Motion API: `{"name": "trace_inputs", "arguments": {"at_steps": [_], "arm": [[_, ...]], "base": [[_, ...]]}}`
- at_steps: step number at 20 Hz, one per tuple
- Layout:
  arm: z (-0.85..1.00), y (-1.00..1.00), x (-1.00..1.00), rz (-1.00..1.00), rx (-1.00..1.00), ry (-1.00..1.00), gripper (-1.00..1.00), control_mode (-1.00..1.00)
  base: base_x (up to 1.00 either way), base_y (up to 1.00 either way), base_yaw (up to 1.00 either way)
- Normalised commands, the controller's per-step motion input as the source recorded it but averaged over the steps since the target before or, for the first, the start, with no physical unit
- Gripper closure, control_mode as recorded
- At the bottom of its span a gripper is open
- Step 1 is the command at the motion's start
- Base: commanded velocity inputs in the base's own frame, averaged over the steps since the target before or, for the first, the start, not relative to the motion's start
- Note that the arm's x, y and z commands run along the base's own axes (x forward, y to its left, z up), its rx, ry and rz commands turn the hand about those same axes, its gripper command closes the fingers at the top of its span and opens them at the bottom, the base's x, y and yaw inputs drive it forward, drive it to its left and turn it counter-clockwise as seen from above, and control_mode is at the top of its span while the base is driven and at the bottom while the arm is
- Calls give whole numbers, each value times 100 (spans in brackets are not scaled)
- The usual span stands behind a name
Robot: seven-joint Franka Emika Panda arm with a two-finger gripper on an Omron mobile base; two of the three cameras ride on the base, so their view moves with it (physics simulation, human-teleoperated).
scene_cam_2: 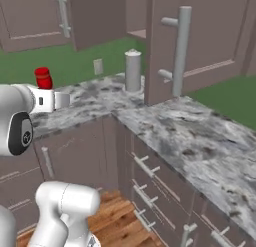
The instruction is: Move the ketchup and mayonnaise from the cabinet to the dining counter.
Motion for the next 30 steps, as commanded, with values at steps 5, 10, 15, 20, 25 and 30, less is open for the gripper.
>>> {"name": "trace_inputs", "arguments": {"at_steps": [5,10,15,20,25,30], "arm": [[0,0,0,0,0,0,100,100],[0,0,0,0,0,0,100,100],[0,0,0,0,0,0,100,100],[0,0,0,0,0,0,100,100],[0,0,0,0,0,0,100,100],[0,0,0,0,0,0,100,100]], "base": [[-22,0,100],[-13,0,100],[-33,14,100],[-32,42,86],[-19,61,53],[-32,47,47]]}}
